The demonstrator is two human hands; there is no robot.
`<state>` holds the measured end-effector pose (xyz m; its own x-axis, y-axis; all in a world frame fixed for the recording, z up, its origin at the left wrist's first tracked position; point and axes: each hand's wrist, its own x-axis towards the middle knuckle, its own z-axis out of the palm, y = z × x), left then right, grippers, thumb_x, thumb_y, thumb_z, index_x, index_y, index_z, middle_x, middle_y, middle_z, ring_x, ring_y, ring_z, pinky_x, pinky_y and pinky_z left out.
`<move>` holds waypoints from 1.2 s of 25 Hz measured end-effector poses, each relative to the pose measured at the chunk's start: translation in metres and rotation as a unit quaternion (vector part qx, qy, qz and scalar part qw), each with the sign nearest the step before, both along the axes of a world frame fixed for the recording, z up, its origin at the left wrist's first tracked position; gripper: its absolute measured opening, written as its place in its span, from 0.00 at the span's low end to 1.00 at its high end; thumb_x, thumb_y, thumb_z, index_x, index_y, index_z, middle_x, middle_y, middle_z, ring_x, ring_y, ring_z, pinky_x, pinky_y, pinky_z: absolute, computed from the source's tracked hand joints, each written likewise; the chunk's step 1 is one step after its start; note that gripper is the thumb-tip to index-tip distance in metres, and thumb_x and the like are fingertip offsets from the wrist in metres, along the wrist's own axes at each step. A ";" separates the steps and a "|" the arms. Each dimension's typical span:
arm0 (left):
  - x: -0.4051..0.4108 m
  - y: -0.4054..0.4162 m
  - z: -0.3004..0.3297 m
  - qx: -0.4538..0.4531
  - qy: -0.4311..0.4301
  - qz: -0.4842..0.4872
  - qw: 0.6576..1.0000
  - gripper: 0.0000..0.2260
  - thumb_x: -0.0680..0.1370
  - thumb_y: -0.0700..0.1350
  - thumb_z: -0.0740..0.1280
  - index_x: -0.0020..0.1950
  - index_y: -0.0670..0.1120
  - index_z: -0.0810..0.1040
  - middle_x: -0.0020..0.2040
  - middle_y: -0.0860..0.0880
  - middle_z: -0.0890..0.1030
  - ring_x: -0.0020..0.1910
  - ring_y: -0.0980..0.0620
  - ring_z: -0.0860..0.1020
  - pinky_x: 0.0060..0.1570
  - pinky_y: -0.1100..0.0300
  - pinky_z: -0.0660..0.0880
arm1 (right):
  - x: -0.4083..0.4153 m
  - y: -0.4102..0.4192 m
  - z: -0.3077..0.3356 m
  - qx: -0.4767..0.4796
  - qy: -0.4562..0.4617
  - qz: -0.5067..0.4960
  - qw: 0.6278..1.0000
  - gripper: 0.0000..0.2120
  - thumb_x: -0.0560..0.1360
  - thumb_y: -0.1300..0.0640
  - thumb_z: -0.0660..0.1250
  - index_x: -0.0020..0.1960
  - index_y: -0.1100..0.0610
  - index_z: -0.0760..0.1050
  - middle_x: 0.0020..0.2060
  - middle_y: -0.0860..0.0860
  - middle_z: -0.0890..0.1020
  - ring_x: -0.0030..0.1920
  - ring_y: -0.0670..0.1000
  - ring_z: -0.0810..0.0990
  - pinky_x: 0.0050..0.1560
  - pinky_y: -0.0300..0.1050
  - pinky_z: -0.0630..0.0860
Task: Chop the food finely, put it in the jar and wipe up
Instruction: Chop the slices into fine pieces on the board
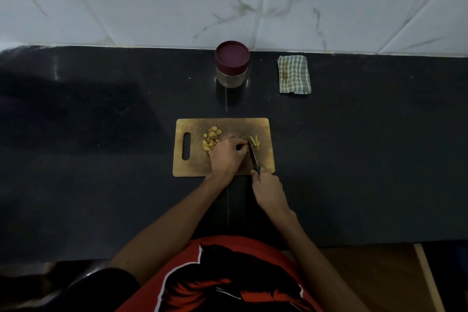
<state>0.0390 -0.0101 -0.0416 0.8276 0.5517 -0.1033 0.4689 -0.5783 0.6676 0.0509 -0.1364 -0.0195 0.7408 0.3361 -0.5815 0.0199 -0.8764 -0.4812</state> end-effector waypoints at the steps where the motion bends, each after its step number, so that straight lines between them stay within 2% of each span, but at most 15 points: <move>1: 0.000 0.000 0.000 -0.002 0.001 0.001 1.000 0.10 0.77 0.46 0.67 0.57 0.49 0.81 0.57 0.52 0.78 0.52 0.56 0.76 0.50 0.60 0.75 | 0.000 0.000 -0.001 0.000 0.000 0.000 1.000 0.12 0.84 0.50 0.54 0.55 0.57 0.72 0.45 0.54 0.78 0.45 0.52 0.79 0.44 0.49 0.75; 3: 0.001 0.001 0.000 -0.009 -0.002 0.001 1.000 0.09 0.77 0.45 0.67 0.56 0.48 0.81 0.56 0.52 0.78 0.52 0.56 0.77 0.50 0.60 0.75 | 0.001 0.001 0.001 0.002 0.003 -0.001 1.000 0.13 0.84 0.51 0.54 0.55 0.58 0.72 0.44 0.53 0.77 0.45 0.52 0.78 0.44 0.49 0.73; 8: 0.001 0.002 -0.004 -0.018 -0.020 0.004 1.000 0.08 0.76 0.44 0.68 0.53 0.48 0.83 0.52 0.51 0.79 0.47 0.56 0.77 0.45 0.57 0.77 | 0.003 0.004 0.001 0.005 0.005 -0.007 1.000 0.14 0.84 0.51 0.54 0.55 0.59 0.73 0.48 0.55 0.78 0.50 0.55 0.78 0.50 0.53 0.75; 14: 0.002 0.002 -0.001 -0.030 -0.019 -0.003 0.999 0.08 0.76 0.43 0.68 0.54 0.46 0.82 0.54 0.50 0.80 0.49 0.55 0.78 0.49 0.56 0.77 | 0.007 0.009 0.003 -0.003 0.015 -0.009 1.000 0.11 0.84 0.52 0.54 0.54 0.57 0.72 0.44 0.51 0.74 0.44 0.50 0.74 0.44 0.47 0.69; 19: 0.002 0.002 -0.001 -0.029 -0.027 0.000 0.999 0.08 0.76 0.43 0.68 0.54 0.46 0.82 0.54 0.51 0.80 0.49 0.57 0.77 0.49 0.60 0.76 | 0.015 0.011 -0.002 0.004 0.041 -0.020 0.999 0.10 0.84 0.51 0.54 0.50 0.55 0.70 0.42 0.50 0.74 0.42 0.49 0.75 0.41 0.46 0.69; 23: 0.002 0.002 -0.002 -0.036 -0.033 0.003 0.999 0.07 0.76 0.43 0.68 0.53 0.46 0.83 0.53 0.51 0.81 0.49 0.57 0.77 0.49 0.60 0.76 | 0.017 0.008 -0.002 0.031 0.066 -0.038 0.997 0.09 0.84 0.50 0.54 0.50 0.52 0.69 0.41 0.49 0.75 0.40 0.46 0.76 0.36 0.42 0.70; 27: 0.001 0.003 -0.004 -0.042 -0.030 0.004 0.999 0.08 0.76 0.43 0.68 0.53 0.46 0.82 0.54 0.51 0.80 0.50 0.57 0.77 0.51 0.61 0.76 | 0.022 0.013 -0.002 0.044 0.081 -0.053 0.994 0.10 0.84 0.47 0.54 0.49 0.51 0.70 0.45 0.53 0.78 0.44 0.52 0.78 0.48 0.54 0.79; 30: 0.000 0.004 -0.004 -0.042 -0.033 0.001 0.999 0.07 0.76 0.42 0.68 0.53 0.46 0.82 0.53 0.51 0.81 0.49 0.57 0.77 0.50 0.60 0.76 | 0.023 0.018 0.000 0.040 0.078 -0.052 0.995 0.10 0.84 0.48 0.54 0.52 0.52 0.70 0.44 0.51 0.76 0.47 0.53 0.79 0.52 0.56 0.79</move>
<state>0.0393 -0.0058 -0.0459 0.8329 0.5452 -0.0951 0.4235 -0.5172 0.7437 0.0740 -0.1188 -0.0193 0.6771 0.3124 -0.6663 -0.1482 -0.8290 -0.5393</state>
